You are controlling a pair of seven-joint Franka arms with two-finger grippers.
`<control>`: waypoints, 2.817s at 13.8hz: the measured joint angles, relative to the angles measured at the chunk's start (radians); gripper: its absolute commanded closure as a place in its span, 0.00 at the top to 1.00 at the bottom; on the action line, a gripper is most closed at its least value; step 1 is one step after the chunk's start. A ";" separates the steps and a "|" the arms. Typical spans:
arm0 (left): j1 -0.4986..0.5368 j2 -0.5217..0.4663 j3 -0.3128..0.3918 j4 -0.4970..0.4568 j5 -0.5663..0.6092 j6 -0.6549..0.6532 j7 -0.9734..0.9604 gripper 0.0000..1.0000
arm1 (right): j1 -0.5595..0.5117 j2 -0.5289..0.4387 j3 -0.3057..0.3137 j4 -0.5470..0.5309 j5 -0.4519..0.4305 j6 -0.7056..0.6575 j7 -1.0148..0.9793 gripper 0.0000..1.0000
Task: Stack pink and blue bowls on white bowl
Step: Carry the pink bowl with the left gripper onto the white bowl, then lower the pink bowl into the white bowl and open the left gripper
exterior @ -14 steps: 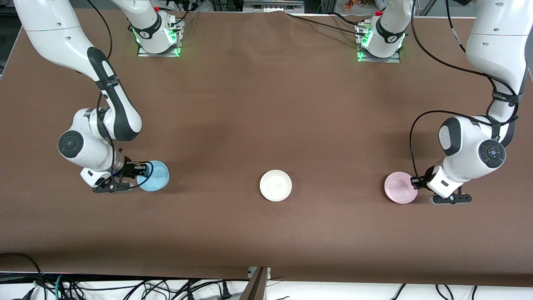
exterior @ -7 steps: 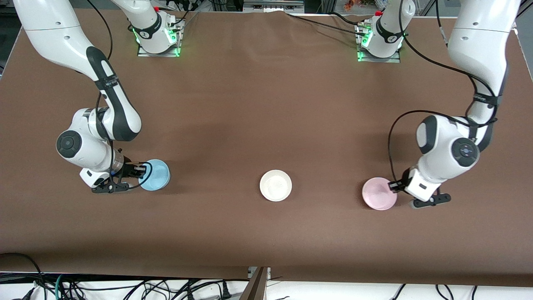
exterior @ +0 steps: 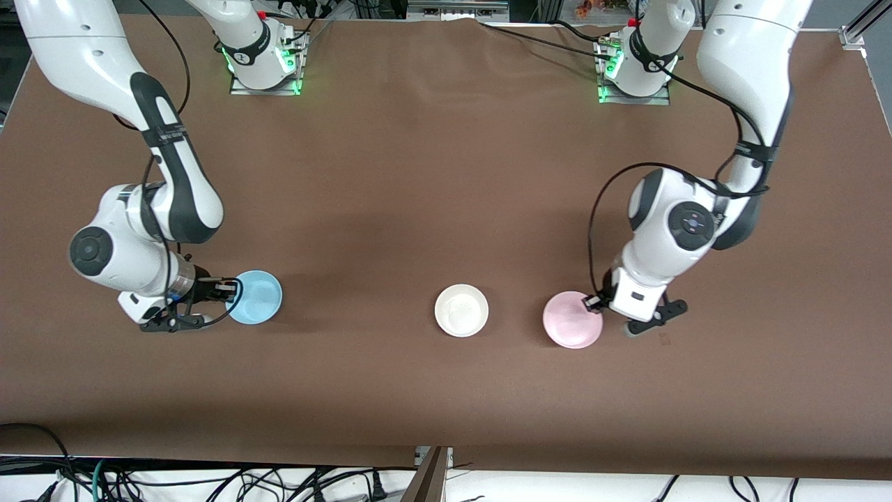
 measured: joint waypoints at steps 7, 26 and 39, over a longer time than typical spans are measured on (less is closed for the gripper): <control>-0.145 -0.001 0.000 0.027 0.000 0.000 -0.281 0.00 | -0.005 -0.033 -0.006 0.213 0.000 -0.322 0.000 0.00; -0.305 0.125 0.007 0.154 0.000 0.007 -0.605 0.00 | 0.016 -0.119 -0.009 0.359 0.000 -0.571 0.007 0.00; -0.315 0.175 0.008 0.186 0.000 0.063 -0.639 0.00 | 0.013 -0.119 -0.010 0.359 0.000 -0.569 0.007 0.00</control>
